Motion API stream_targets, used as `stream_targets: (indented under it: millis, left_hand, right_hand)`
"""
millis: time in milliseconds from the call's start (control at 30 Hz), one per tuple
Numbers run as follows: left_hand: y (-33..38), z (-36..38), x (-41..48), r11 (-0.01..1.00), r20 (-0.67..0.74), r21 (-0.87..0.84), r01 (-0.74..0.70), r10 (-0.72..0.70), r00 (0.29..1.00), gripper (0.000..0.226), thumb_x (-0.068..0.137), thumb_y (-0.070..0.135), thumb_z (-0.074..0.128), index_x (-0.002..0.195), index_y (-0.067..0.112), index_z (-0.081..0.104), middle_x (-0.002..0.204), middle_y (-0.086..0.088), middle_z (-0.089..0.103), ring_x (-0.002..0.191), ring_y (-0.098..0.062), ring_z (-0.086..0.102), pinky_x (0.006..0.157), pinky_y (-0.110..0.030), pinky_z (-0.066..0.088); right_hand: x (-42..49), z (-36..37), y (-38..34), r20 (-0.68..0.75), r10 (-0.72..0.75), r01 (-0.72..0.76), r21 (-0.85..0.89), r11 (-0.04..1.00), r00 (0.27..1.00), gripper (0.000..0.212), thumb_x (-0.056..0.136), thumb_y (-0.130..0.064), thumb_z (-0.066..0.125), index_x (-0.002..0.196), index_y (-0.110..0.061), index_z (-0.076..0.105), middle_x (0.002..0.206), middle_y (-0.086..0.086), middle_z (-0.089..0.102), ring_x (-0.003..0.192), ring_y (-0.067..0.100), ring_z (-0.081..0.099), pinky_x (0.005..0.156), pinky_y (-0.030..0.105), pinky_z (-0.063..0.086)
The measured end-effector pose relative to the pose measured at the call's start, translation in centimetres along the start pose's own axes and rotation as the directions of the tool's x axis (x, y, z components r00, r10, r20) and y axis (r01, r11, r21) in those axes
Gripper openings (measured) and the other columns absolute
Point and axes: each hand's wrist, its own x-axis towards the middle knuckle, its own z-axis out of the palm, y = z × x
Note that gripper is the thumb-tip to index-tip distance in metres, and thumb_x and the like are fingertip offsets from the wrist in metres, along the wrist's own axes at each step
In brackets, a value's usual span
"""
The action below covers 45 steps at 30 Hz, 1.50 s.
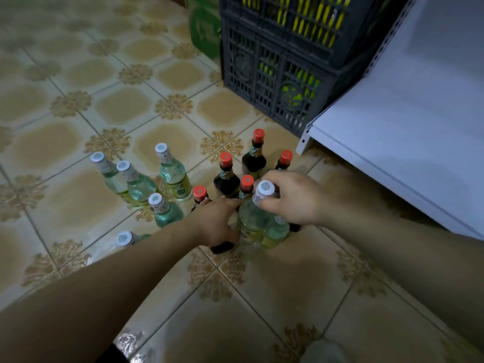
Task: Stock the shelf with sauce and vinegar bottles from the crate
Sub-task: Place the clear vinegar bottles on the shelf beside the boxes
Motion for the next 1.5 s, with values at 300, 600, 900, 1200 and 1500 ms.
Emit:
stream_targets:
  millis: [300, 600, 900, 1200, 1500]
  left_hand:
    - [1.8, -1.0, -2.2, 0.745, -0.183, -0.622, -0.241, 0.161, 0.97, 0.098, 0.075, 0.012, 0.076, 0.141, 0.054, 0.016, 0.128, 0.031, 0.05, 0.112, 0.009, 0.051, 0.08, -0.011, 0.047]
    - [5.1, 0.0, -3.8, 0.53, -0.423, -0.738, -0.418, 0.119, 0.898, 0.088, 0.06, 0.023, 0.08, 0.136, 0.043, 0.04, 0.119, 0.008, 0.063, 0.112, -0.015, 0.06, 0.087, -0.034, 0.052]
    - [9.5, -3.9, -5.6, 0.49, -0.414, -0.734, -0.469, 0.225, 0.882, 0.082, 0.067, 0.014, 0.081, 0.112, 0.071, 0.043, 0.101, 0.033, 0.062, 0.097, 0.001, 0.063, 0.072, -0.015, 0.051]
    - [17.4, -14.4, -7.4, 0.43, -0.461, -0.676, -0.599, 0.389, 0.798, 0.085, 0.063, 0.014, 0.075, 0.134, 0.044, 0.04, 0.114, -0.01, 0.064, 0.1, -0.021, 0.066, 0.082, -0.04, 0.054]
    - [24.3, -21.4, -8.9, 0.396, -0.535, -0.569, -0.72, 0.487, 0.69, 0.09, 0.064, 0.01, 0.078, 0.14, 0.035, 0.037, 0.106, -0.007, 0.066, 0.095, -0.019, 0.067, 0.083, -0.039, 0.053]
  right_hand:
    - [-2.1, -7.5, -6.3, -0.487, 0.196, 0.075, 0.482, 0.873, 0.851, 0.022, 0.069, -0.04, 0.068, 0.082, -0.022, 0.065, 0.089, 0.01, 0.07, 0.088, 0.033, 0.066, 0.078, 0.056, 0.054]
    - [-3.1, -9.1, -6.4, -0.556, 0.199, 0.19, 0.564, 0.804, 0.807, 0.031, 0.09, -0.028, 0.062, 0.12, -0.029, 0.055, 0.093, -0.01, 0.068, 0.08, 0.006, 0.066, 0.065, 0.03, 0.057]
    - [-6.3, -12.1, -6.6, -0.443, 0.372, 0.092, 0.734, 0.673, 0.816, 0.029, 0.097, -0.031, 0.054, 0.117, -0.051, 0.047, 0.107, -0.004, 0.067, 0.091, 0.023, 0.071, 0.071, 0.035, 0.056]
    - [-11.6, -23.2, -12.9, -0.667, 0.291, 0.268, 0.603, 0.751, 0.686, 0.02, 0.102, -0.025, 0.044, 0.118, -0.037, 0.048, 0.108, -0.004, 0.069, 0.074, 0.013, 0.066, 0.066, 0.034, 0.055]
    - [-17.2, -30.9, -16.8, -0.642, 0.235, 0.123, 0.462, 0.878, 0.73, 0.066, 0.092, -0.031, 0.063, 0.137, -0.057, 0.023, 0.108, 0.002, 0.071, 0.081, 0.021, 0.073, 0.064, 0.045, 0.059]
